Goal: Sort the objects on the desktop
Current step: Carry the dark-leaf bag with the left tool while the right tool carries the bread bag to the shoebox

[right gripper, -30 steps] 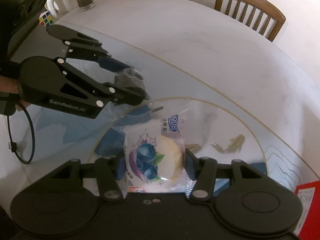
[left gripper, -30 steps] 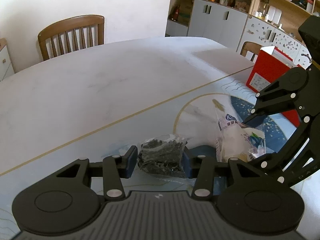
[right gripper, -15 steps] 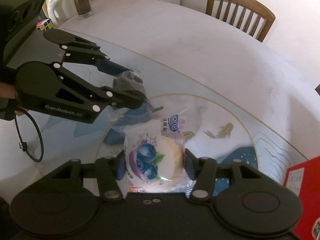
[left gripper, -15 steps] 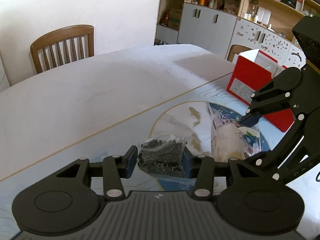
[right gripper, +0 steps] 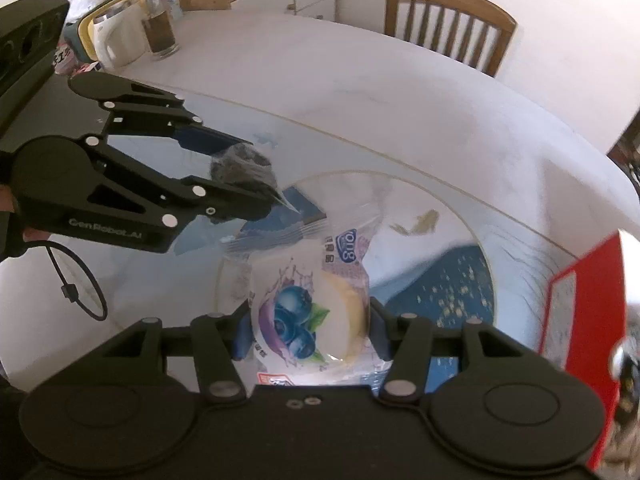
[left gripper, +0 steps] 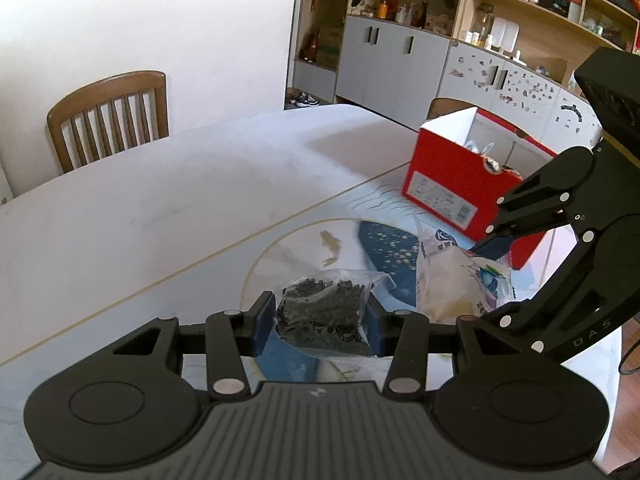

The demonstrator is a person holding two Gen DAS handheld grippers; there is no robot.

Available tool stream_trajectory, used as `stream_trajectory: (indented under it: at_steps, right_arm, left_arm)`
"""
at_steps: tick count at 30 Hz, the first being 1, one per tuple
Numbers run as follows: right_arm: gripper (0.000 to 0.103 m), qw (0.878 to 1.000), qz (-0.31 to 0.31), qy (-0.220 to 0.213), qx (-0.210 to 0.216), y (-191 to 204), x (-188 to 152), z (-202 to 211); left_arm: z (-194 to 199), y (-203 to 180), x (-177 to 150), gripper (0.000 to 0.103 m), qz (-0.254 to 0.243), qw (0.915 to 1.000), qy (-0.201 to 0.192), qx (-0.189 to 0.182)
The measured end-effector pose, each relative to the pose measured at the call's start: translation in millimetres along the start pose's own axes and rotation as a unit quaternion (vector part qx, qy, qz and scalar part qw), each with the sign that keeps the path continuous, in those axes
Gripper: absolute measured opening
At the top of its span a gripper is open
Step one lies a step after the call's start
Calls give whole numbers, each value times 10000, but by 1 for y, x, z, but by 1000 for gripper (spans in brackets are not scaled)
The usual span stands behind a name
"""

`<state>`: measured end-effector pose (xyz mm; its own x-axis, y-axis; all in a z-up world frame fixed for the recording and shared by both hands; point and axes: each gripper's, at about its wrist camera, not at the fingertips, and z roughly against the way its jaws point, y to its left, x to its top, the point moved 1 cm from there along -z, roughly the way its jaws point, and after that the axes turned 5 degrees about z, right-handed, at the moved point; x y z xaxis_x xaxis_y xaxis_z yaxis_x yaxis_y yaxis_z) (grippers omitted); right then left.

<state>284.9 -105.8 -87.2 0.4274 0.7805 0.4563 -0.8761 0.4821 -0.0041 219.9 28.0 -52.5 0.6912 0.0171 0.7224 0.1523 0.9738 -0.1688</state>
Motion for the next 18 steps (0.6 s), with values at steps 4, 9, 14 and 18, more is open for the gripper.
stream_trajectory:
  at_steps: [4,9,14,18]
  right_arm:
    - [55,9996,-263,-17,-106,2,-14,16]
    - [55,9983,-525,-80,-222,1,-28,34]
    - [55,9959,-822,-185,-342,1,-39,57]
    - [55,9935,-1008,-263,-451,-1,-49,73]
  left_arm:
    - [9,-14,0,45,-57,10000,-10,-40]
    - [19,-29,1,45,-140,9998,-13,-116]
    - [27,-44,3,45,-181,9997,-26,-186]
    - [33,-55,6,45,-228,9994,-48,-244]
